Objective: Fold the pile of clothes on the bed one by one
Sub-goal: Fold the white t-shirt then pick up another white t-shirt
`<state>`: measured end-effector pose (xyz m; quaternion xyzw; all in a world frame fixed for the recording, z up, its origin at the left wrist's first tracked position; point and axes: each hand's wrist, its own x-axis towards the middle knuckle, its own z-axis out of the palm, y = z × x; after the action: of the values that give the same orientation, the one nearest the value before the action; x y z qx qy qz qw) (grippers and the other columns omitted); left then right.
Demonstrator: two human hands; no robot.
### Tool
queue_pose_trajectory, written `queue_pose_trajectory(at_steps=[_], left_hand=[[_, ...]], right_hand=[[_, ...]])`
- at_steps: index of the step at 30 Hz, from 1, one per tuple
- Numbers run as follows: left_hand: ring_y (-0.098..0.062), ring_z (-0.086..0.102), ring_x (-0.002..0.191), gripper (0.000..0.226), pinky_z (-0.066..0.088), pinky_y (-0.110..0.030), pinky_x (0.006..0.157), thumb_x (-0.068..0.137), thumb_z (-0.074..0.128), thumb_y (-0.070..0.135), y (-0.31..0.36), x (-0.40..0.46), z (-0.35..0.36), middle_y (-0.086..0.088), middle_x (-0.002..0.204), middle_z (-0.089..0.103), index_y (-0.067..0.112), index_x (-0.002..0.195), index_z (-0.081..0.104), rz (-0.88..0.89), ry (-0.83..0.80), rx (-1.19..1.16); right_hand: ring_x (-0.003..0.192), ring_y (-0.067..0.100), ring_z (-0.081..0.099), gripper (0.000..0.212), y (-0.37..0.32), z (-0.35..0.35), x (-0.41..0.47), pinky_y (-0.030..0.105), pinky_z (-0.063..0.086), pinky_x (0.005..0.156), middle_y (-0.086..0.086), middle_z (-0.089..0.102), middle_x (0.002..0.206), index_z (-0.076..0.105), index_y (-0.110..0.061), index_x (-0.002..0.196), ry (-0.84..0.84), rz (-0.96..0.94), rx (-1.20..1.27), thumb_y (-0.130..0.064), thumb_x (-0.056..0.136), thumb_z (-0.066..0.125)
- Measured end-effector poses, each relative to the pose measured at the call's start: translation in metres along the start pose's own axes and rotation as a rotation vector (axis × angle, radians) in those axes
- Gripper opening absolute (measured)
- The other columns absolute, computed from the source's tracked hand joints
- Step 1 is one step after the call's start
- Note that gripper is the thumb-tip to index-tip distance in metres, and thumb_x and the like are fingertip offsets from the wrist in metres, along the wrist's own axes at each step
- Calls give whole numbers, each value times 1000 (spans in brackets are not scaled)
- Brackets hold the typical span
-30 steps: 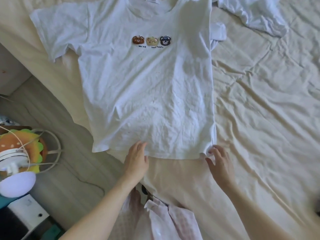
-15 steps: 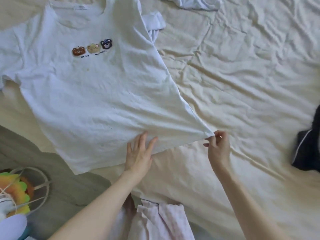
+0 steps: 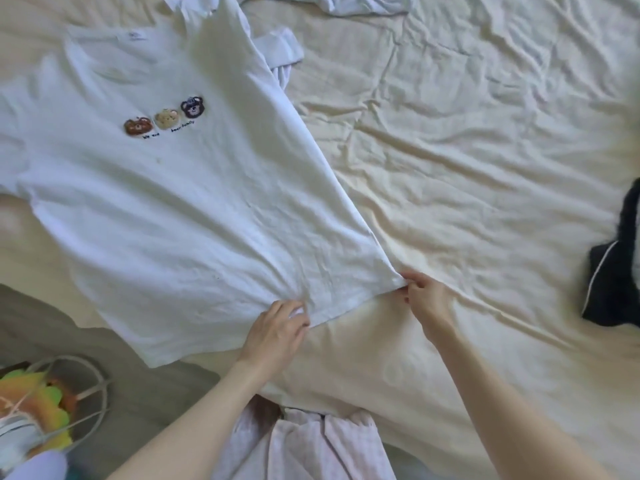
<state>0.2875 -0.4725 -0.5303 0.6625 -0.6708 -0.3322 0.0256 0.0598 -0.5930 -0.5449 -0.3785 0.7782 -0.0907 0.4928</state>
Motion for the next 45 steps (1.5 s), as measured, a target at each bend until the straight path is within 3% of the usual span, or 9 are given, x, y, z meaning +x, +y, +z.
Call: queue_pose_trajectory(at_steps=[6,14,22,26,30,32,34,41,45], left_hand=[[-34,61,110,31,49,-46,89,79,70,1,-35,33,-42,-19,123,60,5,110,68,-48,140,12],[-27,-1,146,56,2,-56,112,100,34,35,-167,162,-115,-7,159,3,23,151,16,-308,211,262],[-27,13,145,55,6,-60,110,96,36,46,-228,259,-135,-4,158,17,30,148,26,-340,400,239],[-28,20,144,59,10,-60,110,93,24,49,-233,260,-118,-4,157,21,30,149,24,-362,422,347],[-28,19,144,60,9,-60,111,93,24,49,-235,263,-116,-3,158,18,30,149,19,-366,424,363],[-28,18,144,60,9,-61,111,92,24,49,-235,264,-117,-3,158,17,30,149,17,-372,424,366],[-28,18,144,60,10,-62,111,92,25,49,-233,265,-119,-3,158,18,31,148,14,-375,420,359],[-31,27,141,59,15,-64,109,90,31,45,-232,267,-118,-6,154,27,27,146,29,-363,438,376],[-31,26,141,59,13,-64,110,89,32,45,-233,267,-117,-7,154,29,26,145,32,-359,457,374]], right_hand=[[108,27,56,34,-62,24,21,34,41,88,10,61,118,58,-11,122,76,-172,-314,-19,95,40],[108,24,57,35,-209,105,90,27,36,82,8,62,117,52,-11,128,10,-439,-246,-27,98,42],[103,22,60,34,-290,171,155,29,45,87,-1,63,106,54,-16,127,-18,-485,-182,-25,95,47],[119,23,50,48,-339,180,187,30,37,98,8,51,132,45,-10,136,102,-653,-315,-30,94,52],[101,16,55,57,-384,189,210,27,48,82,0,54,116,42,-11,138,-127,-378,-154,-36,90,59],[72,12,61,15,-393,193,215,18,46,54,-2,63,80,64,-12,95,-159,-339,-71,-25,87,64],[55,8,58,16,-397,187,217,15,42,45,-4,61,64,60,-17,72,-137,-310,34,-18,88,62],[82,11,59,17,-401,113,239,24,55,67,-4,64,94,63,-21,100,145,-12,660,-15,92,50],[78,9,57,28,-384,95,245,23,46,66,-6,61,96,61,-22,116,187,-3,687,-33,92,53]])
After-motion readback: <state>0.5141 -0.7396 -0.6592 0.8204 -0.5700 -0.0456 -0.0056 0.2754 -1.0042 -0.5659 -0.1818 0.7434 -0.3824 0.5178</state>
